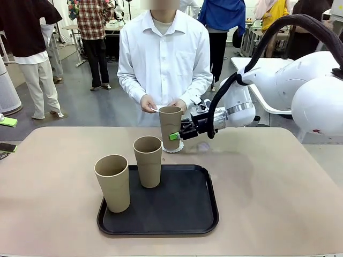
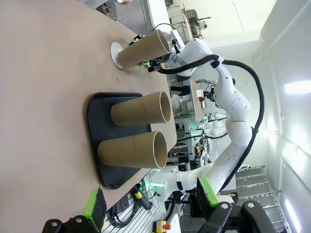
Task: Place coasters on the table and set cups on them.
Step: Pick up one Reusable plastic cup and place it on a coaster set by the human.
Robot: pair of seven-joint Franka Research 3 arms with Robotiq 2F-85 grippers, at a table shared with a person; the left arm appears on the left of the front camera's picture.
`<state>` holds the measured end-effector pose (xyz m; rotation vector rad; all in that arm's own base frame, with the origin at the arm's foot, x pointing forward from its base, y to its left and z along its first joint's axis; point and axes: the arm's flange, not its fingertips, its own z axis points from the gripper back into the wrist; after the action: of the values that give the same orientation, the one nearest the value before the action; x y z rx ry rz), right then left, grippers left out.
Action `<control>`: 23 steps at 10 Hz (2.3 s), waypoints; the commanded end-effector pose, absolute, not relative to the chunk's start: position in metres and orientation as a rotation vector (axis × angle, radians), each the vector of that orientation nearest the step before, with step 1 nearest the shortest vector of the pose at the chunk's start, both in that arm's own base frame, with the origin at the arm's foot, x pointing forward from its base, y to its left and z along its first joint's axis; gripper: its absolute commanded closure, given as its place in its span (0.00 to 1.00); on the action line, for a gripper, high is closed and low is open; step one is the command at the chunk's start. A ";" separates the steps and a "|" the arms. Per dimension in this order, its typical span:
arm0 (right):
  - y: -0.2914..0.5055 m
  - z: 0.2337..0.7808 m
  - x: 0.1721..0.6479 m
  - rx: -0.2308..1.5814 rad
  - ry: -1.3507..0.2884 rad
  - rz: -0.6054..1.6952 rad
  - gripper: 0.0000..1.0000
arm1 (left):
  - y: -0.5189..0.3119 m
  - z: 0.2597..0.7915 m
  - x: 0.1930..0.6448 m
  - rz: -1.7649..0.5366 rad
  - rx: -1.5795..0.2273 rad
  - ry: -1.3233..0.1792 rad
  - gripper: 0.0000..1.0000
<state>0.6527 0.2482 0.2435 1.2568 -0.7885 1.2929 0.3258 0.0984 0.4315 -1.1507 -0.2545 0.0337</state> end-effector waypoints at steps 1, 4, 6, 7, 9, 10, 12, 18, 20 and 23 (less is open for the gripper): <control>0.252 0.243 0.662 1.256 -0.780 1.330 0.18 | 0.099 0.432 0.327 0.027 -1.169 -0.276 0.00; 0.252 0.240 0.665 1.257 -0.787 1.344 0.18 | 0.099 0.432 0.327 0.027 -1.169 -0.276 0.00; 0.251 0.239 0.668 1.269 -0.801 1.360 0.18 | 0.099 0.432 0.327 0.027 -1.169 -0.276 0.00; 0.251 0.239 0.668 1.278 -0.806 1.357 0.18 | 0.099 0.432 0.327 0.027 -1.169 -0.276 0.00; 0.250 0.239 0.671 1.281 -0.812 1.361 0.18 | 0.099 0.432 0.327 0.027 -1.169 -0.276 0.00; 0.250 0.239 0.671 1.282 -0.810 1.367 0.18 | 0.099 0.432 0.327 0.027 -1.169 -0.276 0.00; 0.249 0.236 0.673 1.277 -0.811 1.374 0.18 | 0.099 0.432 0.327 0.027 -1.169 -0.276 0.00; 0.247 0.233 0.673 1.280 -0.781 1.379 0.00 | 0.099 0.432 0.327 0.027 -1.169 -0.276 0.00; 0.247 0.232 0.673 1.283 -0.768 1.383 0.00 | 0.099 0.432 0.327 0.027 -1.169 -0.276 0.00; 0.248 0.231 0.672 1.281 -0.746 1.412 0.00 | 0.099 0.432 0.327 0.027 -1.169 -0.276 0.00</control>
<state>0.6630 0.2456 0.2305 1.2713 -0.7655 1.3844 0.3258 0.0984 0.4315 -1.1507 -0.2545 0.0337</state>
